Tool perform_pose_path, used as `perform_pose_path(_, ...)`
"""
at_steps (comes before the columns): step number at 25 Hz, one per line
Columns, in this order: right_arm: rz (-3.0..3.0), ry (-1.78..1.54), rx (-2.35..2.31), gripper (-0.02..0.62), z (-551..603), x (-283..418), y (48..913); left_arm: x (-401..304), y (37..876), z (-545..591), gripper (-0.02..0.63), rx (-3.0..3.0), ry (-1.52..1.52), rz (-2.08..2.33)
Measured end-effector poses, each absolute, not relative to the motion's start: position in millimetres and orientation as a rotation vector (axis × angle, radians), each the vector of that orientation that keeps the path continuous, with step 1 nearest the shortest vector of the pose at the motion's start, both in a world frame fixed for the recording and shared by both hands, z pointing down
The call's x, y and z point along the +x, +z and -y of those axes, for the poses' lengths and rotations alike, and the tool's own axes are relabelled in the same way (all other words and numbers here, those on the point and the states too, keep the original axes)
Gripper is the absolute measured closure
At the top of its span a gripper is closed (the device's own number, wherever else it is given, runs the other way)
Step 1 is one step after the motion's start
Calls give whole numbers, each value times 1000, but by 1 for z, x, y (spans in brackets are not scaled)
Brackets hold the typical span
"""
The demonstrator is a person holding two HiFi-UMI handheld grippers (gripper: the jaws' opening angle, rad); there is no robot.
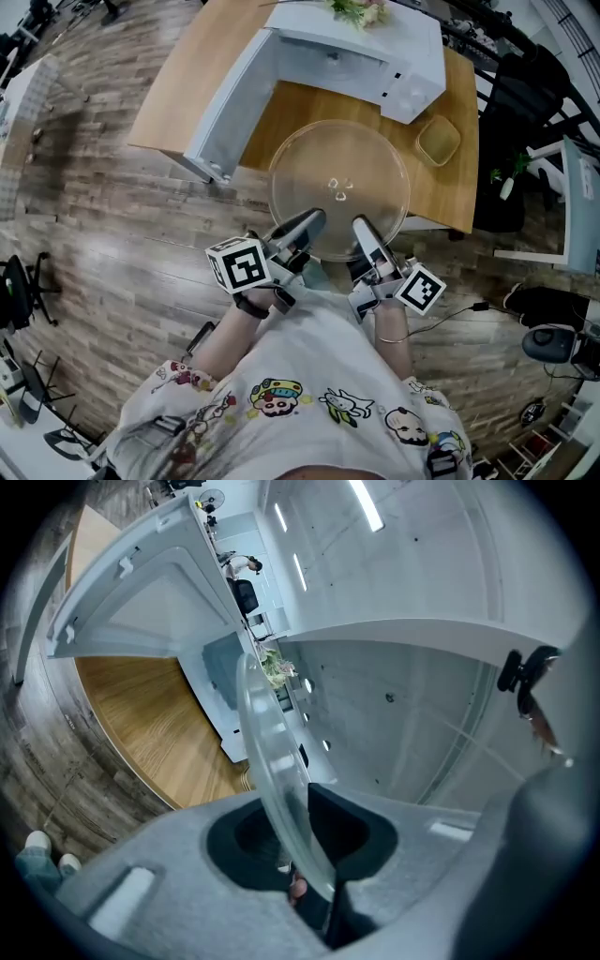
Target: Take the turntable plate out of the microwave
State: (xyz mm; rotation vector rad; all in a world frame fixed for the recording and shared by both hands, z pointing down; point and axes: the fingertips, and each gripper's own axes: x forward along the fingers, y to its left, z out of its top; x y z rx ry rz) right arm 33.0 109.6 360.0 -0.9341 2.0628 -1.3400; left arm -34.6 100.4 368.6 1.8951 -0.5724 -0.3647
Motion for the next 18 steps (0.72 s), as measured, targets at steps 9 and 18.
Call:
perform_pose_path(9, -2062, -1350, -935, 522, -103, 26, 361, -40, 369, -93, 545, 1898, -346, 564)
perform_pose_path(18, -2067, -1362, -928, 520, -98, 22, 361, -44, 369, -89, 543, 1912, -337, 563)
